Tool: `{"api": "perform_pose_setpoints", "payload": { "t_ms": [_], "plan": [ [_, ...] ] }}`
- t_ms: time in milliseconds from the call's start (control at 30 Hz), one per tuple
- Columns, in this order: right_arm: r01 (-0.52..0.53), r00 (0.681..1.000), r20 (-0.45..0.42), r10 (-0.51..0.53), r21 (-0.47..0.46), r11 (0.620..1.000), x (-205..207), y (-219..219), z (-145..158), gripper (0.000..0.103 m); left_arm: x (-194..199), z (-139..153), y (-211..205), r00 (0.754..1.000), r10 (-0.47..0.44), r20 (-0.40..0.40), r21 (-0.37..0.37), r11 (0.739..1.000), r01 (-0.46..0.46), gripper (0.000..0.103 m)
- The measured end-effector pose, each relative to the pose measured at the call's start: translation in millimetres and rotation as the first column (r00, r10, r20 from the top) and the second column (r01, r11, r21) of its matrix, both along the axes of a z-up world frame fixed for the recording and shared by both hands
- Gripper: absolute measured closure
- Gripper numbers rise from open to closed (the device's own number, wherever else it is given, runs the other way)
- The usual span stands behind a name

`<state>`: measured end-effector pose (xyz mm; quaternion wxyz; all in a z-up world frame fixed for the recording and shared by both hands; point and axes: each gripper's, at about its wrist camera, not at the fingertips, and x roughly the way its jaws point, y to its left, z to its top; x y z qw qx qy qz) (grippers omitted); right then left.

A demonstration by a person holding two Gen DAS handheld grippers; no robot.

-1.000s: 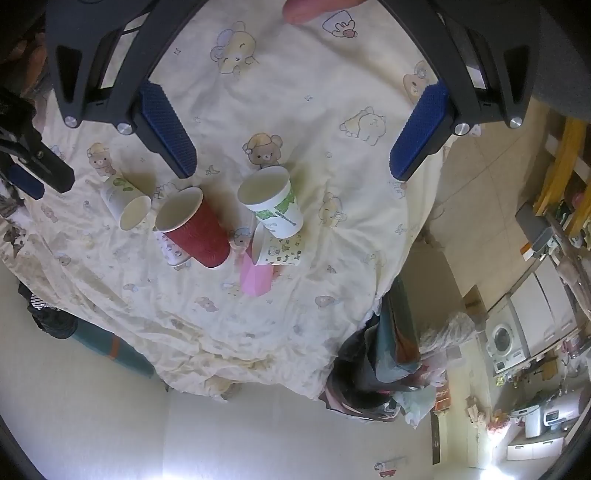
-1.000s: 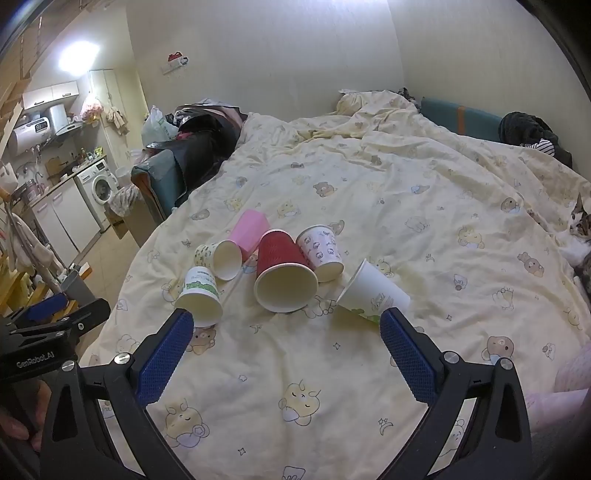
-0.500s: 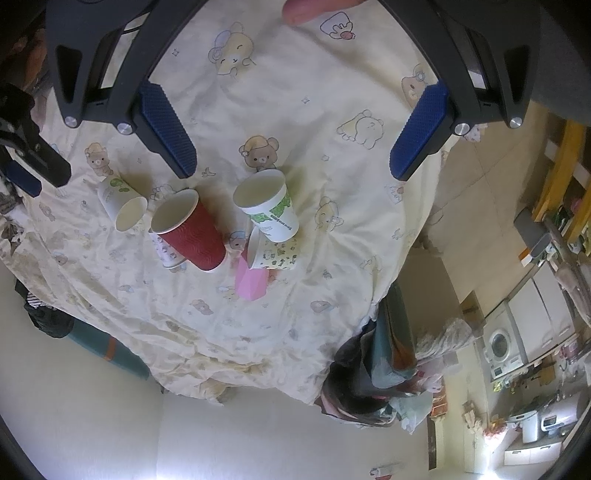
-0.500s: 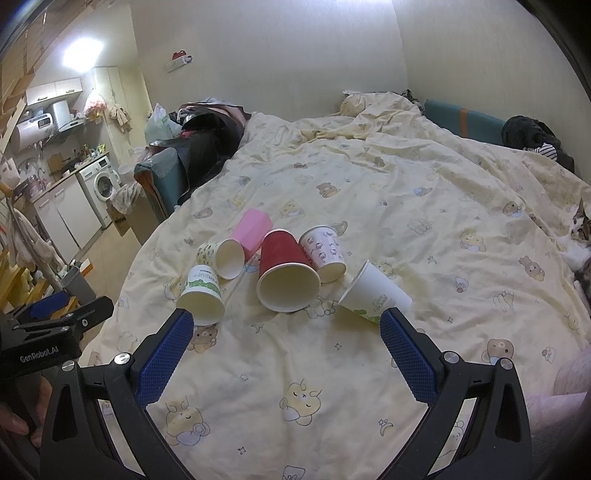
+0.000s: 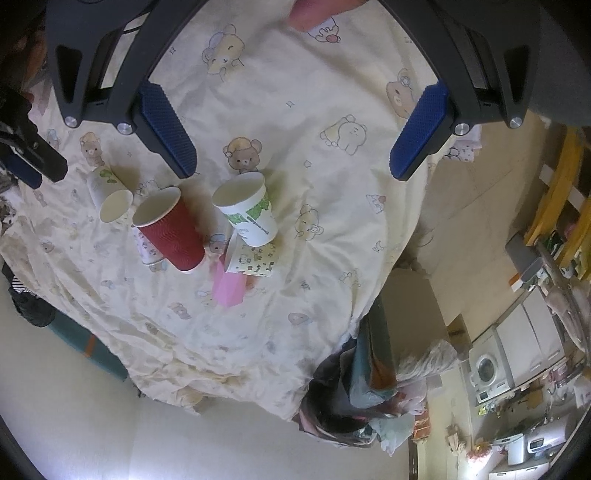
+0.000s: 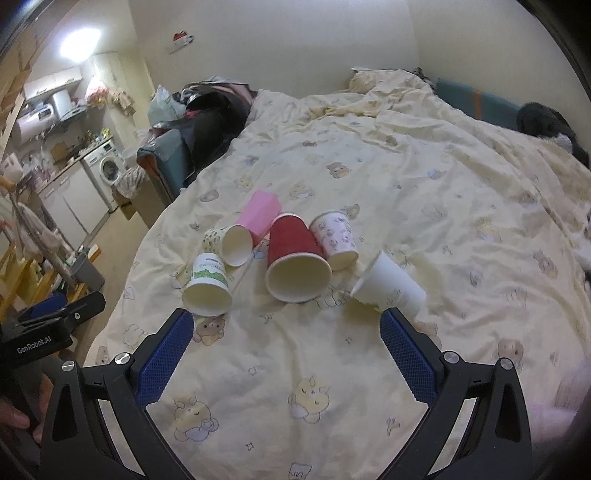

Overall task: Flip cup upside down
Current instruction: 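Move the left gripper to the green-leaf white cup and close on it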

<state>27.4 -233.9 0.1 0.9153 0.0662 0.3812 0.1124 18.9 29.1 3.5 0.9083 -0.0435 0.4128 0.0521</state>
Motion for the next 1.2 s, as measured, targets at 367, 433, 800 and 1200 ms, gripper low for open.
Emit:
{"api": "perform_pose_setpoints", "payload": {
  "t_ms": [367,433,800,1200],
  "plan": [
    [-0.1,0.993,-0.069,0.096,-0.068,0.993,65,25,4,0.0,71,-13,6,0.984,0.016,-0.177,-0.004,1.0,-0.017,0.0],
    [-0.103,0.992,-0.08,0.098,-0.067,0.992,76,26,2,0.0,95,-26,4,0.972,0.005,-0.235,0.005,1.0,-0.004,0.0],
    [-0.101,0.989,-0.12,0.09,-0.094,0.99,119,28,-16,0.0,181,-100,0,0.839,0.015,-0.543,-0.245,0.953,-0.176,0.011],
    [-0.044,0.987,-0.156,0.033,-0.069,0.997,135,7,-32,0.0,188,-125,-28,0.781,-0.001,-0.625,-0.228,0.957,-0.181,0.046]
  ]
}}
